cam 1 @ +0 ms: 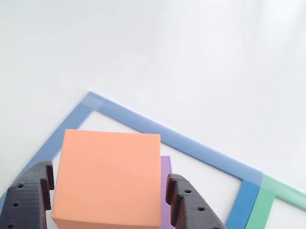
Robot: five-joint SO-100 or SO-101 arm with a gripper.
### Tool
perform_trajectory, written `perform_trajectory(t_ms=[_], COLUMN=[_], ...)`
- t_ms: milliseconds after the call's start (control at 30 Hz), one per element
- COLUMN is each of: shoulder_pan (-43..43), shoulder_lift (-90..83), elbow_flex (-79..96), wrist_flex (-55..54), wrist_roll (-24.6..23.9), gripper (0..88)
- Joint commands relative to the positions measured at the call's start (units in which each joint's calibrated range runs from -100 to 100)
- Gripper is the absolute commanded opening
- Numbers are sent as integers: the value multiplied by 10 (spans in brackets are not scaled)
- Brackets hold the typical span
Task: Tower of hanoi
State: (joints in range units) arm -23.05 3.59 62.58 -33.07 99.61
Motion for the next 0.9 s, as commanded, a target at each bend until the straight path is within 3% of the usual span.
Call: perform_trajectory(t_ms=[0,300,433,667,867], shoulder_pan=[6,3,-5,-2,17], shoulder_lift=[-7,-54,-120,-259,-344], elbow_flex=[-3,-59,-103,-190,-375], wrist_flex=[-23,-9,75,344,718], wrist_roll=[4,4,4,4,4], gripper=[243,269,256,81,1])
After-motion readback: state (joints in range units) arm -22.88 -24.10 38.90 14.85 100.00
